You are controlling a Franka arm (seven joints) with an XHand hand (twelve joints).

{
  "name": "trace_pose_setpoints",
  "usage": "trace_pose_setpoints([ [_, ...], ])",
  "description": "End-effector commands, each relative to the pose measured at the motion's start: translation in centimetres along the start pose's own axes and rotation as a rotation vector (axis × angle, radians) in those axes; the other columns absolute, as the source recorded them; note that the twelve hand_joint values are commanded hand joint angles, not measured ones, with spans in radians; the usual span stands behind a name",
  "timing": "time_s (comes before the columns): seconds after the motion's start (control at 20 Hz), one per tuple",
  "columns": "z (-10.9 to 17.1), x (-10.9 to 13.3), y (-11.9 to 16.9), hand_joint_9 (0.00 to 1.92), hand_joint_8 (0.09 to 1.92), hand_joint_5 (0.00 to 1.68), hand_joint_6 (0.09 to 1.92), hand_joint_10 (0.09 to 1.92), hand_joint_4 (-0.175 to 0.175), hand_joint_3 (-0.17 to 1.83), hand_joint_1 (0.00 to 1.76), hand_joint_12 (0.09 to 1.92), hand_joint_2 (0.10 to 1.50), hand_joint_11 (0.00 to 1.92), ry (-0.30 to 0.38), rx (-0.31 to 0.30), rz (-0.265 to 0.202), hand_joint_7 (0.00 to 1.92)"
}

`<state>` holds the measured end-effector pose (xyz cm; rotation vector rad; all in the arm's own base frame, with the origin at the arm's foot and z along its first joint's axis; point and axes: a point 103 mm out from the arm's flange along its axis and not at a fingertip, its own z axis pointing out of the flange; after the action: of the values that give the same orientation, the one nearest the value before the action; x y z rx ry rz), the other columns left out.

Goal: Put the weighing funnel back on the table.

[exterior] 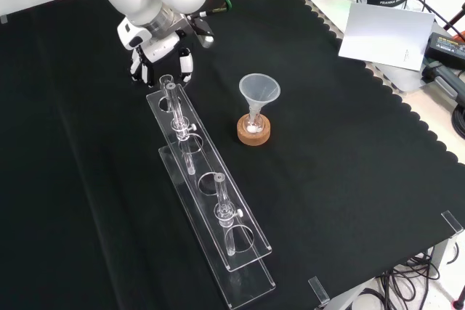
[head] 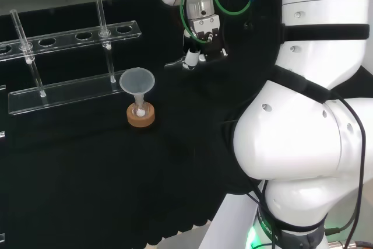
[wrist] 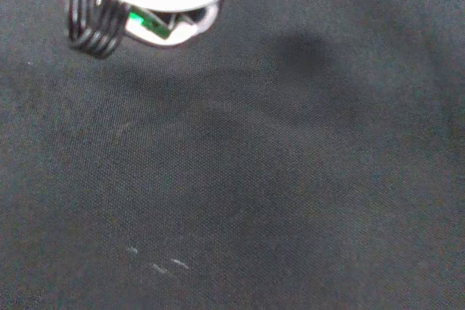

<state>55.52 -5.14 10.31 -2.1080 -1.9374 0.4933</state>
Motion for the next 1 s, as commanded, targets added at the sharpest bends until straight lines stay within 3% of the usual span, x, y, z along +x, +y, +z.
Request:
trace_pose_setpoints([
  [0.05,0.5,0.3,0.9,0.82,0.65,1.25,0.74,0.42,0.175,0.7,1.12,1.1,0.64,0.7,0.002,-0.001,-0.016,0.44],
  [1.0,1.3,1.3,2.0,0.83,0.65,1.25,0.74,0.42,0.175,0.7,1.12,1.1,0.64,0.71,-0.021,0.032,-0.019,0.44],
])
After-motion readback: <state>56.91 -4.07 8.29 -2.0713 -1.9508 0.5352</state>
